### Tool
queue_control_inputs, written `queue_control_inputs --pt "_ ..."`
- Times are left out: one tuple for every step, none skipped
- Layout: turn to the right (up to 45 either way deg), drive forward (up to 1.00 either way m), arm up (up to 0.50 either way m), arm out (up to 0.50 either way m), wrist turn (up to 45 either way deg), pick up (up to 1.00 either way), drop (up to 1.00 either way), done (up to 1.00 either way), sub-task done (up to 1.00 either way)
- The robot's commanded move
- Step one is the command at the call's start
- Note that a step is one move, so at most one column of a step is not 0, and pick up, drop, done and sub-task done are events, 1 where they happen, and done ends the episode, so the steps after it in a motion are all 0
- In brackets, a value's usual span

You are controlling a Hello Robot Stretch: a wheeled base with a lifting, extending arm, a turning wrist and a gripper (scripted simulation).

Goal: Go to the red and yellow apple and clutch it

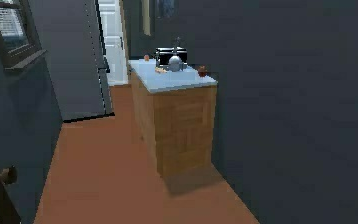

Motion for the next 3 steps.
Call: queue_control_inputs --pt "0.0 0.3 0.0 0.0 0.0 0.0 0.0 0.0 0.0" --pt "-21.0 0.0 0.0 0.0 0.0 0.0 0.0 0.0 0.0" --pt "0.0 0.75 0.0 0.0 0.0 0.0 0.0 0.0 0.0"
